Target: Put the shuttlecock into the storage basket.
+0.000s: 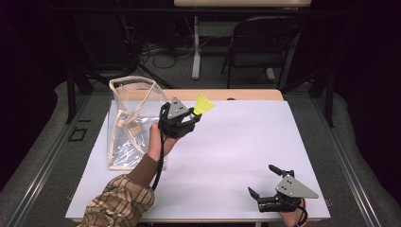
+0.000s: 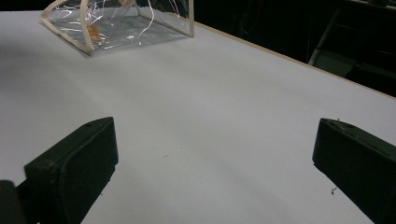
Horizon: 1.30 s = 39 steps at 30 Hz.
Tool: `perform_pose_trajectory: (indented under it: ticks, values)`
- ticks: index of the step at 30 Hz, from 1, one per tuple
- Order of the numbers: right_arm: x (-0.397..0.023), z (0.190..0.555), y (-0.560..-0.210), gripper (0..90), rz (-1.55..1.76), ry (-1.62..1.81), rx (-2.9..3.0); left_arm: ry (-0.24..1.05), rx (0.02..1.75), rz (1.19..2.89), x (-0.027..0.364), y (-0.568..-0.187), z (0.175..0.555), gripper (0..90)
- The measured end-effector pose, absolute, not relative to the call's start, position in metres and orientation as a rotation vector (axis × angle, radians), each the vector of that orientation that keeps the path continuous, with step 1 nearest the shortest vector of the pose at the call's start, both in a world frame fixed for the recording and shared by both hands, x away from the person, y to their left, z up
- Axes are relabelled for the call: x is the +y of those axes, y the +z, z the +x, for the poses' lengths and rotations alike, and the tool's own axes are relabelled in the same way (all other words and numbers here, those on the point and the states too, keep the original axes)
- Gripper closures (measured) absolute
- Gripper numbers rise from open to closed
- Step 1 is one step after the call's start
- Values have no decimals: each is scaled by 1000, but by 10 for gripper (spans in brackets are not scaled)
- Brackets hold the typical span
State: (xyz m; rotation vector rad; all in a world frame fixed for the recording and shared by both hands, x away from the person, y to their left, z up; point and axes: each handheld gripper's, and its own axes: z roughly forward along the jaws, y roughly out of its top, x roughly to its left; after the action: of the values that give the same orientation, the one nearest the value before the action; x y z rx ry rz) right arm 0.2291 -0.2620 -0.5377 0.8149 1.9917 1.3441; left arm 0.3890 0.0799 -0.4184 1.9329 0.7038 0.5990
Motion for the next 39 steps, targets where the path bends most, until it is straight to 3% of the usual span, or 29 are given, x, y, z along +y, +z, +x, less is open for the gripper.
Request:
perform_pose_trajectory:
  ticks: [39]
  values:
    - [-262, 230, -538, 0, 814, 1337, 1995, 688, 772, 1888, 112, -400, 408, 649]
